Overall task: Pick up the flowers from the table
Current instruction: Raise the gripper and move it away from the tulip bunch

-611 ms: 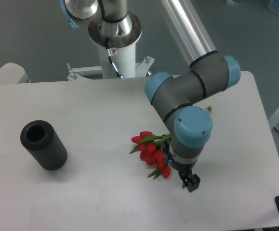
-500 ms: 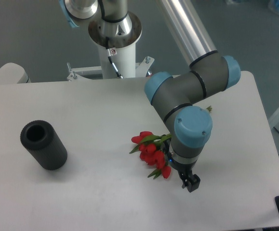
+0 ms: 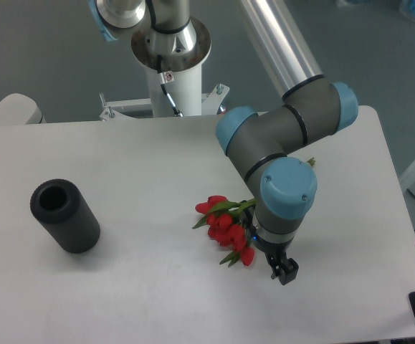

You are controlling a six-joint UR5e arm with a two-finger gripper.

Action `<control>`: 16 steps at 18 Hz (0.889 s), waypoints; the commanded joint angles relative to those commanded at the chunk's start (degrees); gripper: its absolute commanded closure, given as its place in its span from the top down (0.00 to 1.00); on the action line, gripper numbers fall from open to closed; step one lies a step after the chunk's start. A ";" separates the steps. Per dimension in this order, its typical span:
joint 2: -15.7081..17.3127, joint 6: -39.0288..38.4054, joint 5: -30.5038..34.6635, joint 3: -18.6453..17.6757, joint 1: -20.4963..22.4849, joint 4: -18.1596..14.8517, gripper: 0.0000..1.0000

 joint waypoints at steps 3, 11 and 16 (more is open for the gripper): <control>0.88 0.26 -0.17 -1.32 1.75 -0.09 1.00; 3.43 4.92 -0.17 -6.41 5.97 0.09 1.00; 4.13 5.18 0.00 -9.76 7.12 1.14 1.00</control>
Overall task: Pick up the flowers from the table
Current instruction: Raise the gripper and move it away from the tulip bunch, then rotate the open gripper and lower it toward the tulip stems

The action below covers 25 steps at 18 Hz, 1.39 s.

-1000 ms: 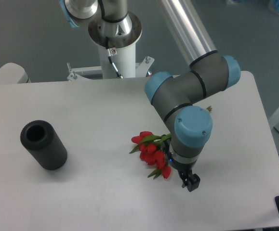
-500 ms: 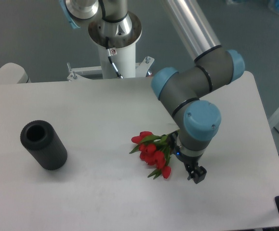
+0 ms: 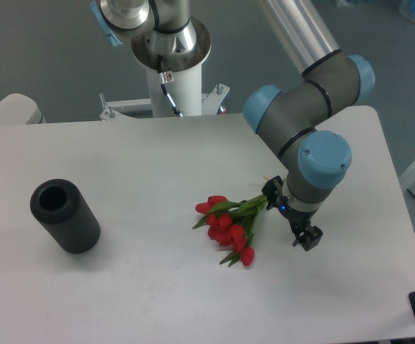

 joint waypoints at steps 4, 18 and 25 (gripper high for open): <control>1.49 1.49 -0.09 -3.60 1.85 1.49 1.00; 4.75 1.41 -2.55 -17.58 3.78 11.51 1.00; 4.57 1.06 -2.46 -21.18 3.52 15.82 0.96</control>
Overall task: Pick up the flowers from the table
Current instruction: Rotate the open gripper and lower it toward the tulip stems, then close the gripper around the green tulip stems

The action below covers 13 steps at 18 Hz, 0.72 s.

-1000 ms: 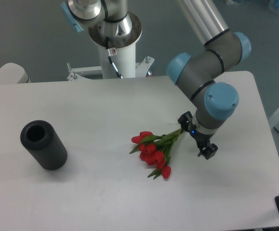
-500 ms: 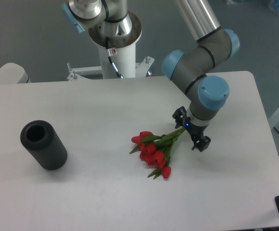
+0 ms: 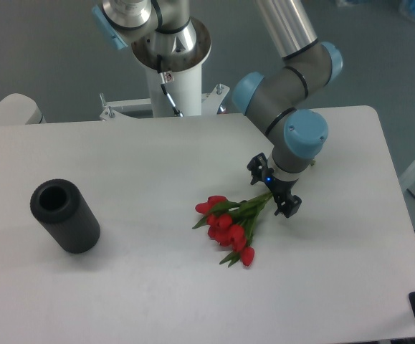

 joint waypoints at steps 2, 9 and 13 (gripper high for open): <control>0.09 -0.35 0.00 -0.35 -0.09 0.00 0.76; 0.00 -7.64 -0.09 -0.71 -2.02 0.97 0.48; -0.09 -8.26 -0.09 -0.62 -2.37 1.85 0.24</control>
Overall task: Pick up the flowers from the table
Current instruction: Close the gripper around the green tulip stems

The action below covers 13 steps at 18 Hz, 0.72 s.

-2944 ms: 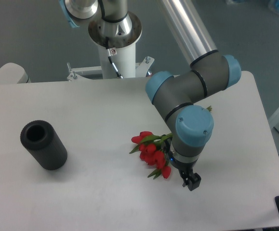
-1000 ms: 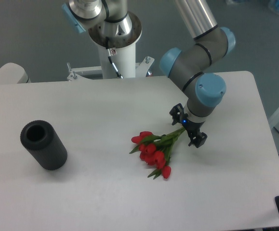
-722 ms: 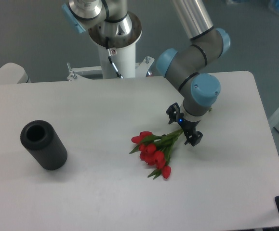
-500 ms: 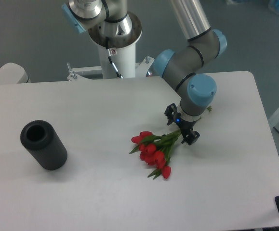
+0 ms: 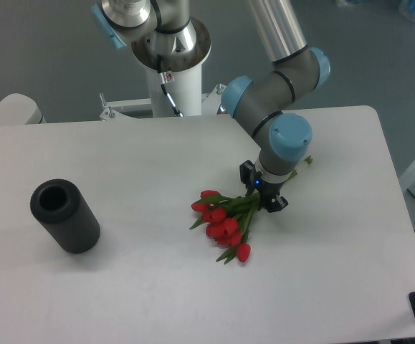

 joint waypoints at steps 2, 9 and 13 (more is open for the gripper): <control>0.09 0.09 0.00 0.26 0.09 0.00 0.09; 0.44 1.05 0.00 2.54 0.35 -0.09 0.05; 0.53 1.05 0.09 5.18 -0.09 -0.17 0.05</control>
